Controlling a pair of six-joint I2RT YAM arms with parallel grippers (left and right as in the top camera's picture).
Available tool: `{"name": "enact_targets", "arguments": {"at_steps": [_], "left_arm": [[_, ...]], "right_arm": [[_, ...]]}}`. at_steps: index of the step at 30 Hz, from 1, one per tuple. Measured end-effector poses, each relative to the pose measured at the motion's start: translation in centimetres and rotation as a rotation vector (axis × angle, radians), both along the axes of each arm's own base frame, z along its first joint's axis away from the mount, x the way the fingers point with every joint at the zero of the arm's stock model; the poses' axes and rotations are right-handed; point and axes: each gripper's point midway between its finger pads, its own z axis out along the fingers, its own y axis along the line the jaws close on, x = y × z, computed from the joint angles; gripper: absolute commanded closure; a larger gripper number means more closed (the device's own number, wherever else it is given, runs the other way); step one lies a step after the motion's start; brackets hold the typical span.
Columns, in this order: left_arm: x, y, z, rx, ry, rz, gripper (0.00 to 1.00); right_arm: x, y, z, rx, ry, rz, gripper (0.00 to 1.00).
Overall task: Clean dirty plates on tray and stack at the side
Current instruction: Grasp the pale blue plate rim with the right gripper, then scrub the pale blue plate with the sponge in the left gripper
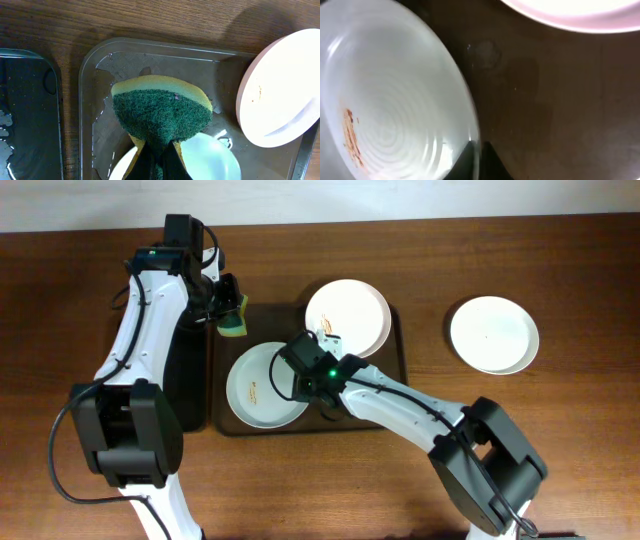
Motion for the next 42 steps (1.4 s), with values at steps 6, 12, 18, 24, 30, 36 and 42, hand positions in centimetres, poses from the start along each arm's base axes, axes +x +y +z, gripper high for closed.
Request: {"name": "enact_targets", "arguments": {"at_steps": [6, 12, 18, 24, 30, 36, 42], "left_arm": [[0.0, 0.0, 0.0, 0.0, 0.0, 0.0, 0.99], [-0.2, 0.0, -0.1, 0.001, 0.008, 0.0, 0.99], [-0.2, 0.1, -0.1, 0.007, 0.008, 0.002, 0.99], [-4.0, -0.8, -3.9, 0.018, 0.155, -0.026, 0.99], [-7.6, -2.0, -10.3, 0.091, 0.212, -0.127, 0.99], [-8.1, -7.0, -11.3, 0.103, 0.048, -0.45, 0.99], [-6.7, -6.9, -11.1, -0.03, 0.023, -0.349, 0.99]], "right_arm": [[1.6, -0.4, 0.0, 0.053, 0.006, 0.062, 0.47], [2.7, 0.6, -2.4, 0.079, 0.069, 0.28, 0.67], [2.3, 1.4, -2.8, 0.119, 0.113, 0.199, 0.96], [2.4, -0.3, -2.9, 0.141, 0.202, 0.025, 0.96], [2.8, -0.8, -2.9, 0.145, 0.203, -0.01, 0.96], [3.1, -1.5, -3.0, 0.132, 0.202, -0.041, 0.96], [3.3, -1.3, -2.9, 0.139, 0.193, -0.043, 0.96]]}}
